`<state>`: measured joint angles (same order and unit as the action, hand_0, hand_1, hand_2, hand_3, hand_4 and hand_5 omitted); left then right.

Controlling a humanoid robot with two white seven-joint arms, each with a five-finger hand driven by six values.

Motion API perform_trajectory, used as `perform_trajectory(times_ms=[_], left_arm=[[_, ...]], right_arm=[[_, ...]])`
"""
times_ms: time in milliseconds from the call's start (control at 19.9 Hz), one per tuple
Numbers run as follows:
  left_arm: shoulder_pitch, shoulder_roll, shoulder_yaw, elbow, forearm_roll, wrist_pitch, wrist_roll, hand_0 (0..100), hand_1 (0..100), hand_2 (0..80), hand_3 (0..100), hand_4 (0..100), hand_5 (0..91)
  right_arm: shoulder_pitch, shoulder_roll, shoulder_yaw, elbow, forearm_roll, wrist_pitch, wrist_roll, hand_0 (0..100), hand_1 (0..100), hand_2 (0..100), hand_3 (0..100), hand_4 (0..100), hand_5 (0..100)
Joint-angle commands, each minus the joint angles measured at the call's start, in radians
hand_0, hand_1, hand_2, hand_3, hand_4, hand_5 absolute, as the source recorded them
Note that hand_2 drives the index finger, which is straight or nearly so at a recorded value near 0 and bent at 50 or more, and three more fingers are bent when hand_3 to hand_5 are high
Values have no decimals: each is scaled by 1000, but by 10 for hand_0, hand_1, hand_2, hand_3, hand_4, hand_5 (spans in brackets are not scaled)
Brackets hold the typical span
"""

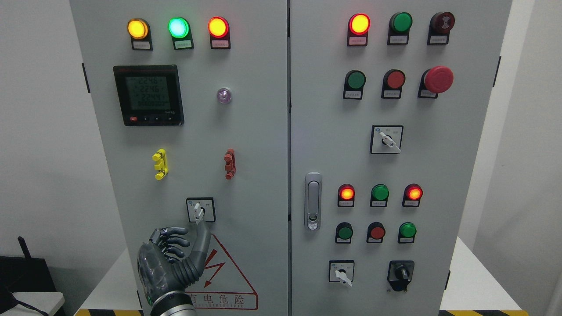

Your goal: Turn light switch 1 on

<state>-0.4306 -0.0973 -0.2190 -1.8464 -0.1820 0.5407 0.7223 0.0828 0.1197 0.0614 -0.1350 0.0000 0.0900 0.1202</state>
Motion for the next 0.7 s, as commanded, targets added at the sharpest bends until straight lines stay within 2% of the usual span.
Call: perform_trajectory(times_ms=[0,652], left_arm=[[-20,-2,-8,9,10,2,0,117,641,549,768,854,811],[-48,-6,-13,30,30,51,8,125,604,550,737,862,812]], right_arm=[[0,0,0,0,-18,0,-1,120,389,0,0,0,0],[0,0,0,0,-18,0,-1,120,389,0,0,0,0]])
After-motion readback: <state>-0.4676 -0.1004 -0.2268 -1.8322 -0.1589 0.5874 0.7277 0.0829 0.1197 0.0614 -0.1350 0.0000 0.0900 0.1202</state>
